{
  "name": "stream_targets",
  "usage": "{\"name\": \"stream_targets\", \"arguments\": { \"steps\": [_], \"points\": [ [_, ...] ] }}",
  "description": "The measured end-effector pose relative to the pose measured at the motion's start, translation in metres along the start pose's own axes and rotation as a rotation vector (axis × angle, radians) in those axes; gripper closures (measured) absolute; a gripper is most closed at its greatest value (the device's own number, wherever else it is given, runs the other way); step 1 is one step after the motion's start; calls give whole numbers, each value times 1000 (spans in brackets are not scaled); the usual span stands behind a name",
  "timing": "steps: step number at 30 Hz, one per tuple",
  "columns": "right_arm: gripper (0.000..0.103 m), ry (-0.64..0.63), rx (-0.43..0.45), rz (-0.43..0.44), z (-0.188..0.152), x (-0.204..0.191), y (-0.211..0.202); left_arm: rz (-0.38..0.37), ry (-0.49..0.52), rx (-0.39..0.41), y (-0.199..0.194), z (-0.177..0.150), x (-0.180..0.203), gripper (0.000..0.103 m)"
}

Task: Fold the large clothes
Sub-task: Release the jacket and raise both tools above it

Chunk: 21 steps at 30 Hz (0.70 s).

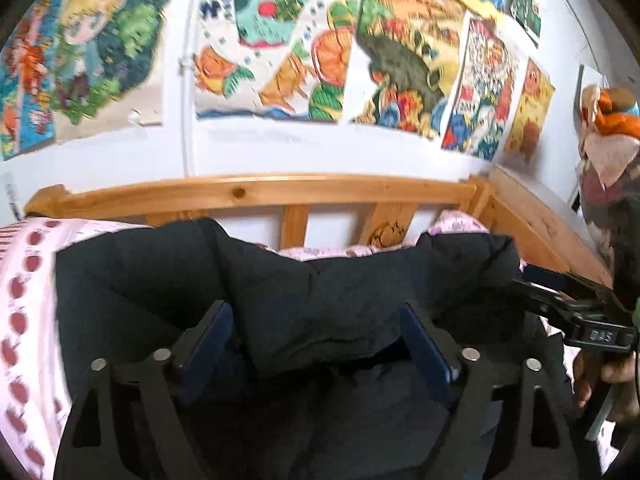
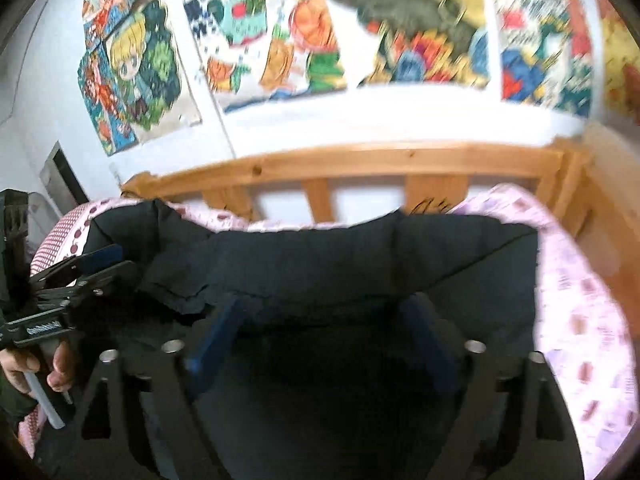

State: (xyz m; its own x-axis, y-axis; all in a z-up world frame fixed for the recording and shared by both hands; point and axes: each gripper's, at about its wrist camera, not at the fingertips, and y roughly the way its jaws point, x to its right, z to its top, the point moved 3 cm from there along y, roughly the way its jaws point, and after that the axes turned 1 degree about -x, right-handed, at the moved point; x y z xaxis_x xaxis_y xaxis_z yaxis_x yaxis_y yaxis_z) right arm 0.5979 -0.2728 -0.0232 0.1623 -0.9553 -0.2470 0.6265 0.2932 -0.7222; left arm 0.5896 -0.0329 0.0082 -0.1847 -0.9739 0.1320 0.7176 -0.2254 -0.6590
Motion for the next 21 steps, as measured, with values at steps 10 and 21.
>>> {"name": "stream_targets", "arguments": {
  "steps": [10,21],
  "points": [
    [5,0,127,-64,0,-2,-92,81,14,113,-83,1,38,0],
    [3,7,230,-101,-41,-23,-189,153,44,233,-195,-27,64,0]
  ]
}}
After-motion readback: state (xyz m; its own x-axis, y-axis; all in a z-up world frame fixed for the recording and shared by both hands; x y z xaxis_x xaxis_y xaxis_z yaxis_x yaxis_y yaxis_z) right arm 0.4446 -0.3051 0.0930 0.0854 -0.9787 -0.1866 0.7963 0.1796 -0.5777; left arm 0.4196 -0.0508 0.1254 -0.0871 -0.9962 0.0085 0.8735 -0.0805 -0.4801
